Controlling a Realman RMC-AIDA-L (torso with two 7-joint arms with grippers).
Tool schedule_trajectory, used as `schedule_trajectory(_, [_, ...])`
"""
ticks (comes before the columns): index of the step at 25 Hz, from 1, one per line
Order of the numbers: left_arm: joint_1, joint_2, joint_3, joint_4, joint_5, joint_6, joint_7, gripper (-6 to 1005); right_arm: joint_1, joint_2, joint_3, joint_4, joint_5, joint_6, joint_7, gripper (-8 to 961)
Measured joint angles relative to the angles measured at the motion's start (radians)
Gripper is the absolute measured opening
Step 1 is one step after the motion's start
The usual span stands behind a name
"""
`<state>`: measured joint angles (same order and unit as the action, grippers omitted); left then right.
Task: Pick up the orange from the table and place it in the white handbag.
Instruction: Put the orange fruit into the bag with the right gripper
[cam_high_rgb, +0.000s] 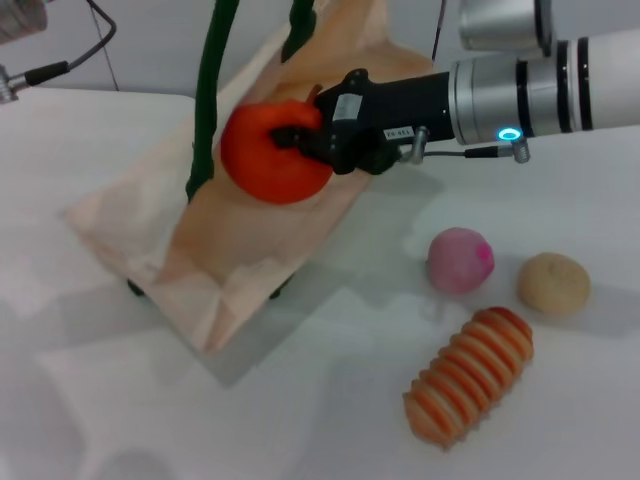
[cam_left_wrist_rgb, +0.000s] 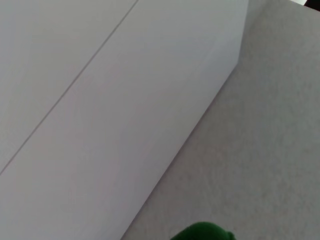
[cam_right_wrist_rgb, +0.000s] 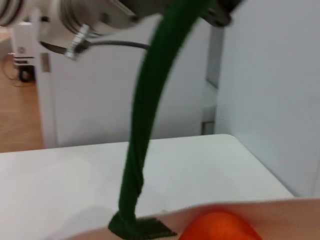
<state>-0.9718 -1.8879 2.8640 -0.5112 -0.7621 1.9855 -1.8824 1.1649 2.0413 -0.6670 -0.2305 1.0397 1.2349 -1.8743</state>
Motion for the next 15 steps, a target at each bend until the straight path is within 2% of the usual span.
schedule_trajectory(15, [0.01, 0.01, 0.0, 0.002, -0.011, 0.001, -0.002, 158, -0.013, 0.0, -0.005, 0.039, 0.059, -0.276, -0.027, 69])
